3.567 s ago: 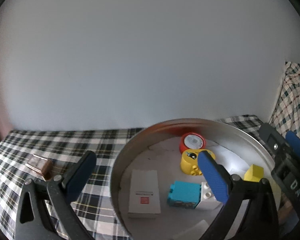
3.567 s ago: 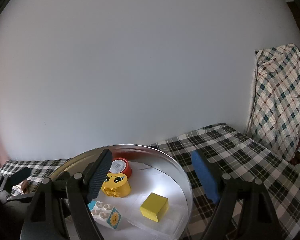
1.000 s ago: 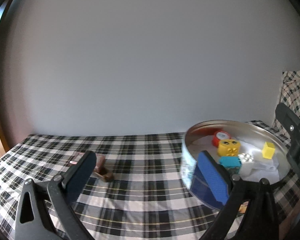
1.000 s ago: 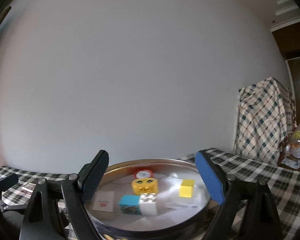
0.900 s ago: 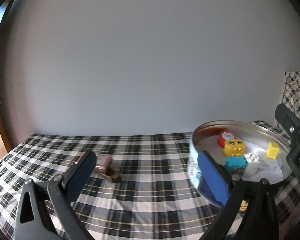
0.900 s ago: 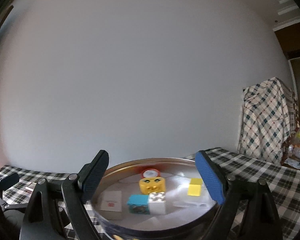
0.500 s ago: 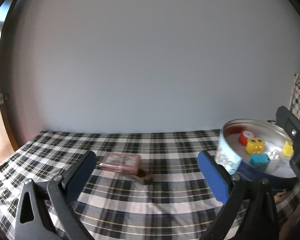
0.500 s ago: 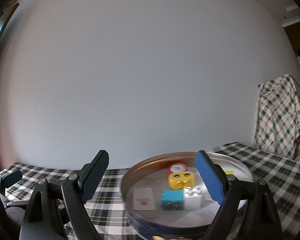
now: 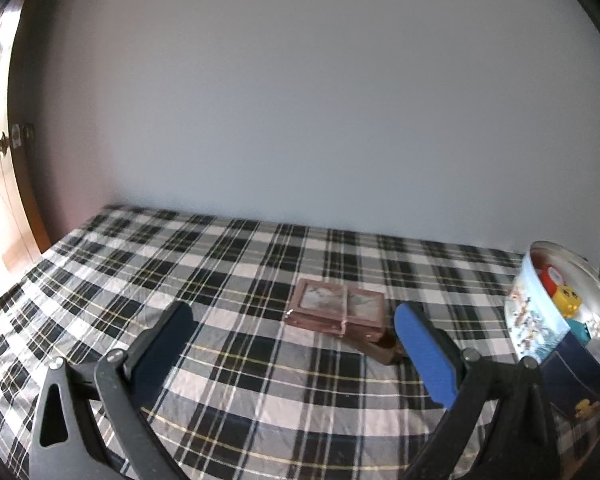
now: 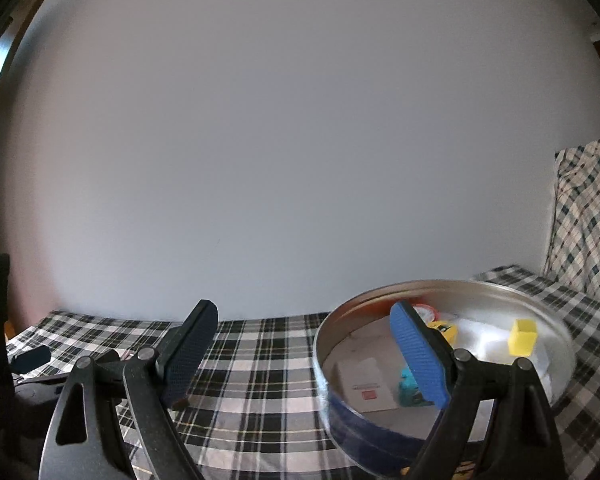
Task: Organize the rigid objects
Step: 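Close the left tool on the string-tied deer picture frame, then grasp the brown comb with the right tool while the left tool holds the frame, then lift the picture frame and comb and carry them toward the tin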
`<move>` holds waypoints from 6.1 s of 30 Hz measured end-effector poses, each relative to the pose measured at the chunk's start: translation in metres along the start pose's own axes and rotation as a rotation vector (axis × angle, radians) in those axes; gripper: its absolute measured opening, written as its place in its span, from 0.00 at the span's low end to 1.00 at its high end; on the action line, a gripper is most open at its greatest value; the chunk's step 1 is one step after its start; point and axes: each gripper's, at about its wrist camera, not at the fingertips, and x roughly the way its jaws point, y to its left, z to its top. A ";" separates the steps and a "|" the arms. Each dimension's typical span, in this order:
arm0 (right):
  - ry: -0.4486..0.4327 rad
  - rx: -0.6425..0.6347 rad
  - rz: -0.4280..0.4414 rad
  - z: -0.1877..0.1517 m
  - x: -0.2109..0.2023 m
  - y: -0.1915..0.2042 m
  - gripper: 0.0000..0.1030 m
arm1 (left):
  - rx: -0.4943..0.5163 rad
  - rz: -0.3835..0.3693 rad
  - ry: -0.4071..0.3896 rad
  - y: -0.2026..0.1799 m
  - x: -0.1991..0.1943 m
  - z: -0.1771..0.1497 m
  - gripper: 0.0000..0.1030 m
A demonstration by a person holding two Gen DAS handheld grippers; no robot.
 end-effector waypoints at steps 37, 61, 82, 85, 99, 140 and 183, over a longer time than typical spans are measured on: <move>0.181 -0.106 0.165 -0.009 0.046 0.051 0.87 | -0.025 0.021 0.150 0.056 0.042 0.015 0.75; 0.713 -0.334 0.396 -0.058 0.149 0.152 0.27 | -0.047 0.149 0.221 0.102 0.037 -0.003 0.75; 0.353 -0.124 0.408 -0.021 0.064 0.116 0.27 | -0.048 0.168 0.137 0.096 0.018 -0.005 0.75; 0.319 -0.136 0.398 -0.023 0.057 0.116 0.27 | -0.063 0.169 0.125 0.096 0.013 -0.007 0.75; 0.243 -0.191 0.375 -0.024 0.031 0.119 0.27 | -0.099 0.174 0.060 0.096 -0.008 -0.011 0.75; 0.227 -0.215 0.355 -0.030 -0.012 0.073 0.27 | -0.067 0.128 0.014 0.046 -0.048 -0.032 0.75; 0.163 -0.236 0.257 -0.022 -0.048 -0.017 0.27 | 0.018 -0.042 -0.004 -0.059 -0.086 -0.058 0.75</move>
